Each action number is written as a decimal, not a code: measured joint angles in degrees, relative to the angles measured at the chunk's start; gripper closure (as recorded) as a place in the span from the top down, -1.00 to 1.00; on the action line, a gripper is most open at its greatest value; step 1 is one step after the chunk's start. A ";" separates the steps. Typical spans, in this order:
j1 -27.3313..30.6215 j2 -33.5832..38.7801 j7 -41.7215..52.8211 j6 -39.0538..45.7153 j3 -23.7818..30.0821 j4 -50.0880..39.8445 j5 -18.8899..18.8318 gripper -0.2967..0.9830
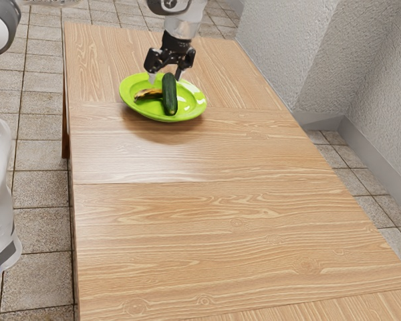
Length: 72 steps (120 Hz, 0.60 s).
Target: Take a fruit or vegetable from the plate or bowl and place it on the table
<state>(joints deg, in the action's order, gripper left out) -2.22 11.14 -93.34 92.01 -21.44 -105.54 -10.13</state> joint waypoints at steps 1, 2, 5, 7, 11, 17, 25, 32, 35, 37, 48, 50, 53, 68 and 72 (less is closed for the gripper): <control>0.25 -0.03 0.62 0.24 -0.01 -0.21 -0.06 0.54; 0.52 -0.05 1.24 0.47 -0.03 -0.38 -0.12 0.54; 1.46 -0.11 3.03 1.14 -0.05 -0.78 -0.27 0.54; 2.06 -0.16 4.19 1.56 -0.06 -0.96 -0.37 0.54; 2.98 -0.25 6.42 2.31 -0.08 -1.18 -0.52 0.54; 3.73 -0.63 9.53 3.32 -0.11 -1.34 -0.69 0.54; 4.10 -1.90 13.30 4.73 -0.10 -1.41 -0.66 0.54; 4.18 -2.51 16.27 5.78 -0.15 -1.49 -0.53 0.54; 4.39 -2.79 17.46 6.15 -0.16 -1.46 -0.49 0.54; 4.59 -3.15 18.23 6.39 -0.17 -1.40 -0.47 0.54; 5.23 -4.80 22.08 7.78 -0.18 -1.27 0.30 0.54; 5.38 -4.90 22.73 7.98 -0.18 -1.27 0.45 0.54; 5.69 -5.01 23.65 8.26 -0.22 -1.27 0.76 0.54; 7.83 -5.69 27.76 9.23 -0.26 -1.14 1.93 0.54; 8.08 -6.12 28.71 9.40 -0.27 -1.04 2.22 0.54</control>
<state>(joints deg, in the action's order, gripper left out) 5.87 5.03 -64.63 101.41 -21.71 -106.58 -7.92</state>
